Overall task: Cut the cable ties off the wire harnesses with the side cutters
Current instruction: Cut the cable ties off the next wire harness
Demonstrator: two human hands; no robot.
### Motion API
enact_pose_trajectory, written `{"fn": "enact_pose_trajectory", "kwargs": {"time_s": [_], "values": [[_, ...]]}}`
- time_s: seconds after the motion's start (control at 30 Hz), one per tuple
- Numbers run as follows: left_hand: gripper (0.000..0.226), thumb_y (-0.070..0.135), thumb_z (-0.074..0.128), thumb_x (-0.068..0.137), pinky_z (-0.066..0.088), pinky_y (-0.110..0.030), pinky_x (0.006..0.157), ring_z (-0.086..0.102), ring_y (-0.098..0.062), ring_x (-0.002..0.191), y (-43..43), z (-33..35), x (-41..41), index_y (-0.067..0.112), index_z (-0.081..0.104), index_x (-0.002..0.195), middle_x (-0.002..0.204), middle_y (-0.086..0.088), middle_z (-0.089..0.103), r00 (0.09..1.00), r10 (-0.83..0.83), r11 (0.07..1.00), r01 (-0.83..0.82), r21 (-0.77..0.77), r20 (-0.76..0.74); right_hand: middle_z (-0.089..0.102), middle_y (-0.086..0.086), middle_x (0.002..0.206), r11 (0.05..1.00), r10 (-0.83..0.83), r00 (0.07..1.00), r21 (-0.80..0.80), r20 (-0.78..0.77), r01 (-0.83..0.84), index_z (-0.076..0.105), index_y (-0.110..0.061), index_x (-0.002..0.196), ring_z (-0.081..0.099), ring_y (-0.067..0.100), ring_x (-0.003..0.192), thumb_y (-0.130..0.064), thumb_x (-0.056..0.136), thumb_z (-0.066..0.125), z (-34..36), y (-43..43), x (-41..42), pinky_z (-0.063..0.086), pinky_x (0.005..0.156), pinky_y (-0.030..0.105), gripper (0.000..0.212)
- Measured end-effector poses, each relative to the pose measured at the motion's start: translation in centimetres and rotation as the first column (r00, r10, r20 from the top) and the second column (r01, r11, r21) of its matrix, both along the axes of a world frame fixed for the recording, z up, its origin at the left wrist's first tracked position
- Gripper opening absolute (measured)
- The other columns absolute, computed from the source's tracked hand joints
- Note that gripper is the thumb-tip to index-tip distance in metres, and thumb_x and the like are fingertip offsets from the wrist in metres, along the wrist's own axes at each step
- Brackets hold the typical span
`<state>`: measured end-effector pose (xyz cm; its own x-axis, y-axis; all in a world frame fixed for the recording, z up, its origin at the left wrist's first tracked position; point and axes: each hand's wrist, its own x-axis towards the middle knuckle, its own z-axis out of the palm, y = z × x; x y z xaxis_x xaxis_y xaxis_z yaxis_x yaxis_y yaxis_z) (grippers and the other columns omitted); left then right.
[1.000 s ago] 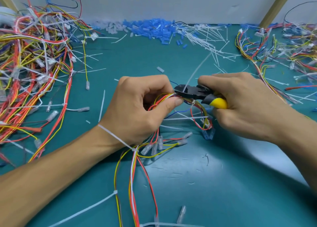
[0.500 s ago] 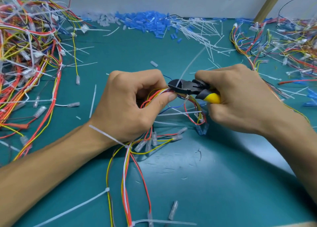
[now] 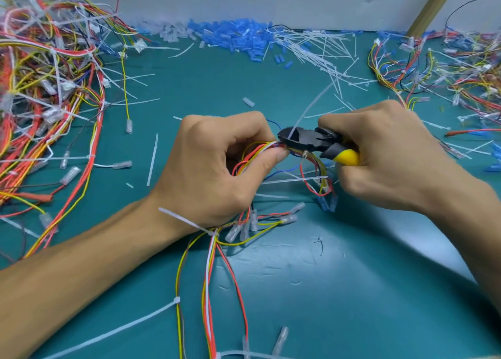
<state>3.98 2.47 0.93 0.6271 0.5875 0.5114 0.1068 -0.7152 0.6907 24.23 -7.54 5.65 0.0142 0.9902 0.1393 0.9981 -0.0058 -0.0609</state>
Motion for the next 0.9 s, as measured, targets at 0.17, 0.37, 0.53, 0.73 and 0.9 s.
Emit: {"fn": "enact_pose_trajectory", "kwargs": {"time_s": [0.17,0.37,0.53,0.73,0.9], "values": [[0.020,0.021,0.075,0.089,0.041,-0.034,0.049,0.048,-0.023,0.050,0.12,-0.04,-0.01,0.009,0.068,0.074,0.057,-0.001,0.055,1.000,0.005,1.000,-0.005,-0.002,0.000,0.032,0.002,0.051,1.000,-0.002,1.000,-0.006,-0.009,0.002,0.039,-0.019,0.070,0.036,0.032,0.056,-0.042,0.064,0.028,-0.01,0.03,0.12,0.029,0.048,0.033,0.026],[0.020,0.019,0.075,0.090,0.040,-0.034,0.049,0.046,-0.022,0.050,0.14,0.02,-0.07,0.009,0.067,0.074,0.056,-0.002,0.054,1.000,0.000,1.000,0.001,0.028,-0.008,0.029,0.002,0.051,1.000,0.001,1.000,0.002,0.027,-0.001,0.036,-0.019,0.069,0.035,0.035,0.056,-0.036,0.066,0.034,0.03,-0.04,0.15,0.033,0.049,0.035,0.018],[0.021,0.018,0.076,0.090,0.040,-0.034,0.049,0.047,-0.023,0.050,0.05,0.00,-0.09,0.008,0.067,0.074,0.056,-0.003,0.054,1.000,-0.003,1.000,0.003,0.026,-0.004,0.029,0.001,0.052,1.000,0.021,0.999,0.013,0.041,-0.021,0.033,-0.020,0.068,0.033,0.036,0.056,-0.028,0.064,0.042,0.02,-0.06,0.38,0.034,0.049,0.038,0.013],[0.021,0.021,0.075,0.090,0.041,-0.034,0.049,0.049,-0.024,0.050,0.08,-0.02,-0.03,0.008,0.068,0.074,0.057,-0.002,0.055,1.000,0.011,1.000,-0.011,0.007,0.013,0.029,0.005,0.055,0.999,0.039,0.999,0.028,-0.032,-0.038,0.032,-0.019,0.068,0.032,0.040,0.059,-0.023,0.064,0.042,-0.24,0.20,0.37,0.037,0.049,0.047,0.012],[0.021,0.021,0.075,0.090,0.042,-0.035,0.049,0.050,-0.023,0.050,0.10,0.01,-0.09,0.008,0.068,0.074,0.057,-0.002,0.056,1.000,0.015,1.000,-0.015,0.009,0.022,0.030,0.003,0.055,0.998,0.030,0.999,0.051,-0.023,-0.028,0.031,-0.020,0.068,0.033,0.038,0.059,-0.022,0.061,0.043,-0.21,0.13,0.35,0.037,0.049,0.045,0.014]]}}
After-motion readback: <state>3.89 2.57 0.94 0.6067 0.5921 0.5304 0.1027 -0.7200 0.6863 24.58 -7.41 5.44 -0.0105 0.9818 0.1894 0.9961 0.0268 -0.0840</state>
